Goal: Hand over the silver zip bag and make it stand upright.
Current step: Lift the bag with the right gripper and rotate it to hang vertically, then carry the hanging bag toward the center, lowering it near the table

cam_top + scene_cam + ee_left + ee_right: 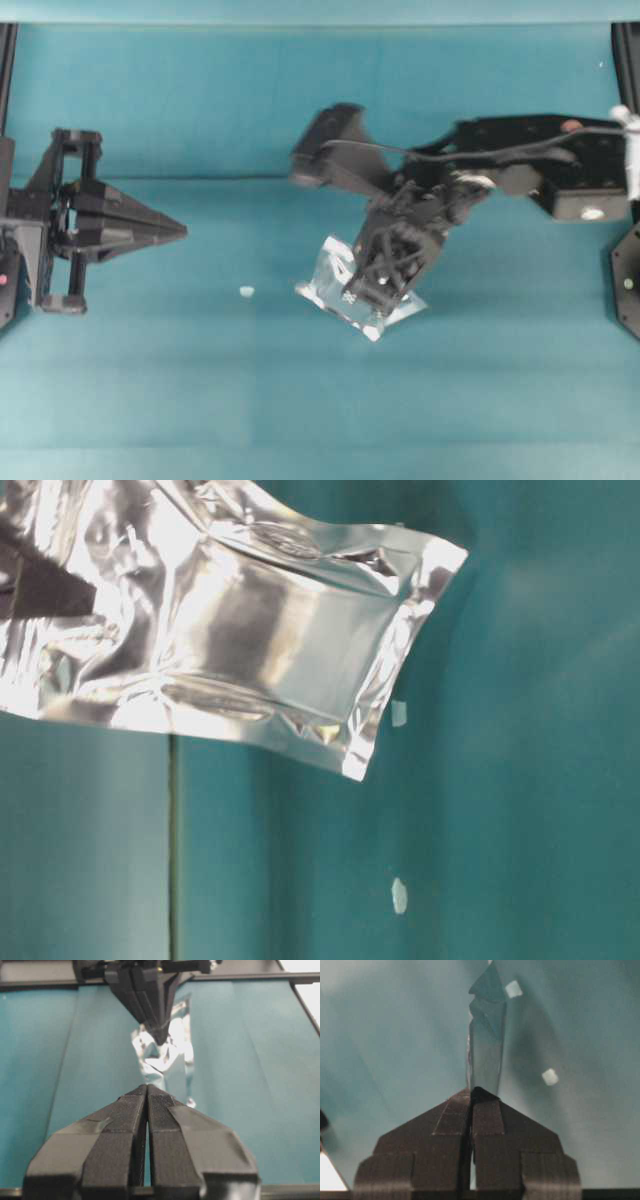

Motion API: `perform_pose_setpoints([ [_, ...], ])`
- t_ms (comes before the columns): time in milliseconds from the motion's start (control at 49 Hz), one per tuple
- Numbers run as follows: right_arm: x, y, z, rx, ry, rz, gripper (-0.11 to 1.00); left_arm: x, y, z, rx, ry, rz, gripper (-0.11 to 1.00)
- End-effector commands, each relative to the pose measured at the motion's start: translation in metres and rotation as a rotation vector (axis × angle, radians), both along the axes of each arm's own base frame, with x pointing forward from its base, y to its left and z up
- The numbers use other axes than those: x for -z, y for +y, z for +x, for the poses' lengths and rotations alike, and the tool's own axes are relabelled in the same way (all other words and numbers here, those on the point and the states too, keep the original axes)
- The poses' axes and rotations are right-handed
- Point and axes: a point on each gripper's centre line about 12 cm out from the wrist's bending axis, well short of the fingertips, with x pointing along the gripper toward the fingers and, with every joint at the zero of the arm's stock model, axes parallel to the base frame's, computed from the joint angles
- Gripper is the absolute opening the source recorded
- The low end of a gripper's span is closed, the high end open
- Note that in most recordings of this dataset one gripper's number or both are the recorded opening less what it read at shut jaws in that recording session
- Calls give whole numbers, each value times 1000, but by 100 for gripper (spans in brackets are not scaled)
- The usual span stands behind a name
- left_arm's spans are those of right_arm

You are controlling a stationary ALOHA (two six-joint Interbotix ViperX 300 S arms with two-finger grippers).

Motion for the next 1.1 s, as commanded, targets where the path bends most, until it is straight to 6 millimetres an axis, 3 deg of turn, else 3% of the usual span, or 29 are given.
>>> perform_pose_setpoints([
  [0,-17,2,8,-83,-15,-29,0,-6,0,1,-1,-20,1,1],
  [571,-35,-3,30,-322,97,-186,0,-7,0,1,-1,-23,1,1],
  [837,-26,-1,35,-452,113,-302,0,-5,0,0,-1,-12,1,1],
  [1081,-21,-1,46,-452,78,-315,0,3,1,-6,-3,67,1,1],
])
